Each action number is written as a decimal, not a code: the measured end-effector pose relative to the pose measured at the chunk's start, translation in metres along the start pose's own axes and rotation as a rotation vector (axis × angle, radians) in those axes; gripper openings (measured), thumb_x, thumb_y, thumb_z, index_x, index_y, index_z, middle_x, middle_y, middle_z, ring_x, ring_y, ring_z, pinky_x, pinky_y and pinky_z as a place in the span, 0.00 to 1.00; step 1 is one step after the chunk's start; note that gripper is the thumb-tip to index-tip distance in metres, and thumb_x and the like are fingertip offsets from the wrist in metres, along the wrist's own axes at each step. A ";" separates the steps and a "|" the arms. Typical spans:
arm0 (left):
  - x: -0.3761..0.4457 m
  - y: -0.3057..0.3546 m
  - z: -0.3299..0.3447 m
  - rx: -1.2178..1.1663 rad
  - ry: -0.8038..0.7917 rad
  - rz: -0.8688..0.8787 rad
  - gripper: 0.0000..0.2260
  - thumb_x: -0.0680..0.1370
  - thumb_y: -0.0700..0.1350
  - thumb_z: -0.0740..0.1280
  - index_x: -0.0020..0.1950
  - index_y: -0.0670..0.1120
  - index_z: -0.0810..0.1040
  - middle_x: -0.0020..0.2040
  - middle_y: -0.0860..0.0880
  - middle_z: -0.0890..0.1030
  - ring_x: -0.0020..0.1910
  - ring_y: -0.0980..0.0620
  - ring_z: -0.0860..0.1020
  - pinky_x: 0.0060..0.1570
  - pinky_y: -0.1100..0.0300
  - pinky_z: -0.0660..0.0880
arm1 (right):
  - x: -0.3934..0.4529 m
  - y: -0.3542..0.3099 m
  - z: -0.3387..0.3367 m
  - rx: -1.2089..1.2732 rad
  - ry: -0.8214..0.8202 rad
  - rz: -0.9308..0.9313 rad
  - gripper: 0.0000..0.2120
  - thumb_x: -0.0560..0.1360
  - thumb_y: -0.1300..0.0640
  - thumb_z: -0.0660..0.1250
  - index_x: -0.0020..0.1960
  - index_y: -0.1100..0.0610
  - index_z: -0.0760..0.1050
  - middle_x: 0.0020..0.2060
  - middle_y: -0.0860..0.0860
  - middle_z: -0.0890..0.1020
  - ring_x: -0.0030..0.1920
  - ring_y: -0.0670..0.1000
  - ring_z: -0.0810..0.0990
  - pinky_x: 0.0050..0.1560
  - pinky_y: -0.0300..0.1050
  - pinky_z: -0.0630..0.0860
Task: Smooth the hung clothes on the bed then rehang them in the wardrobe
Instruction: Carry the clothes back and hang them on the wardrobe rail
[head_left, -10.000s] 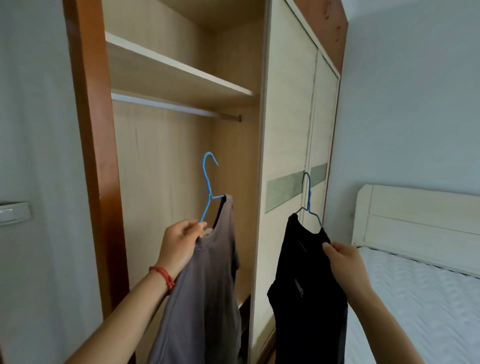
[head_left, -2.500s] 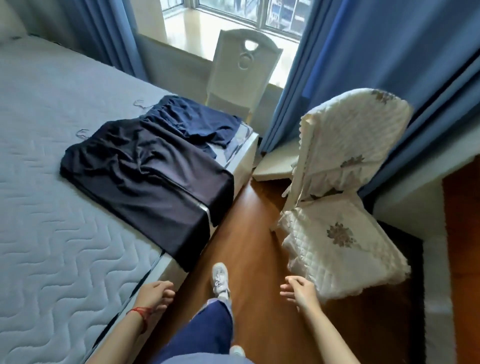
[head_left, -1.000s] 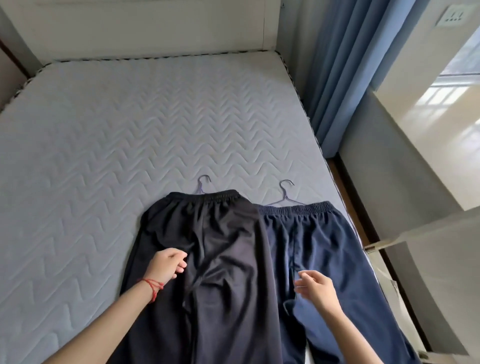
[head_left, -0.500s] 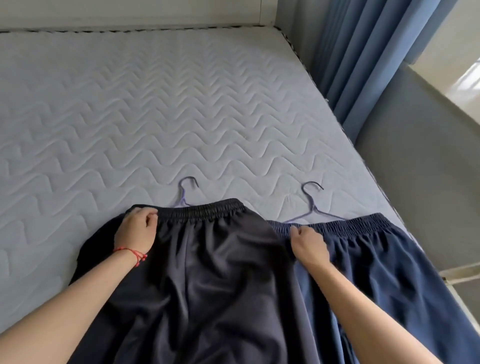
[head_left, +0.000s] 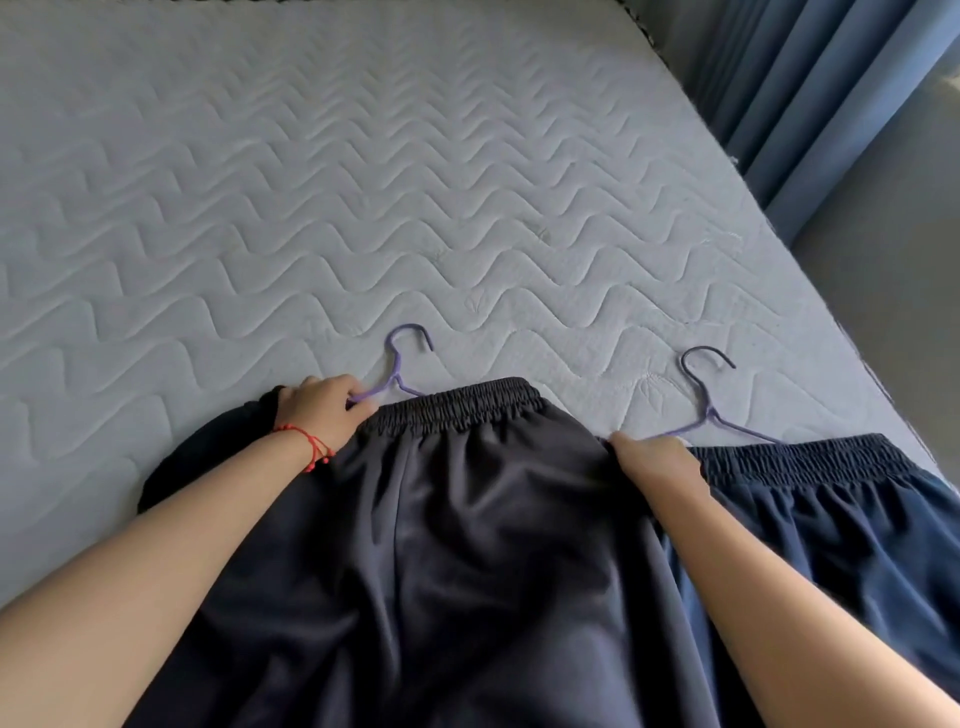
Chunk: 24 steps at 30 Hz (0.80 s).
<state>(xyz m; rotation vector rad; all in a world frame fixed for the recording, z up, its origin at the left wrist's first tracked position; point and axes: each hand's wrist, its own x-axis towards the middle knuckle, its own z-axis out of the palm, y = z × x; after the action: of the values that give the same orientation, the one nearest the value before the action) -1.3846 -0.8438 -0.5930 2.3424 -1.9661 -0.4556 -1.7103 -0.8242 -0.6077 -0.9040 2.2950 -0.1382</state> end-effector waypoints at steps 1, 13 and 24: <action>-0.001 -0.002 0.000 -0.016 -0.017 0.003 0.11 0.76 0.51 0.63 0.51 0.45 0.78 0.53 0.45 0.82 0.57 0.43 0.76 0.54 0.54 0.67 | -0.001 0.000 -0.001 -0.011 0.001 -0.004 0.29 0.70 0.44 0.61 0.63 0.63 0.71 0.61 0.61 0.76 0.61 0.62 0.73 0.60 0.52 0.69; -0.072 -0.008 -0.065 -0.327 0.238 0.066 0.06 0.76 0.41 0.65 0.44 0.39 0.78 0.38 0.43 0.81 0.42 0.41 0.78 0.43 0.52 0.73 | -0.057 0.013 -0.032 0.117 0.058 -0.163 0.16 0.76 0.59 0.57 0.54 0.71 0.74 0.55 0.68 0.77 0.58 0.65 0.75 0.56 0.51 0.70; -0.171 0.001 -0.233 -0.518 0.207 0.151 0.04 0.73 0.36 0.68 0.40 0.42 0.81 0.32 0.46 0.79 0.31 0.63 0.75 0.34 0.79 0.66 | -0.166 0.006 -0.145 0.344 0.025 -0.235 0.17 0.74 0.62 0.58 0.27 0.61 0.64 0.26 0.57 0.71 0.37 0.60 0.75 0.40 0.48 0.69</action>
<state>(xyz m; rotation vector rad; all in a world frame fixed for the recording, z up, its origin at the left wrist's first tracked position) -1.3514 -0.7129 -0.3376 1.8304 -1.6667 -0.5977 -1.7119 -0.7330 -0.4073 -0.9864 2.0915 -0.6274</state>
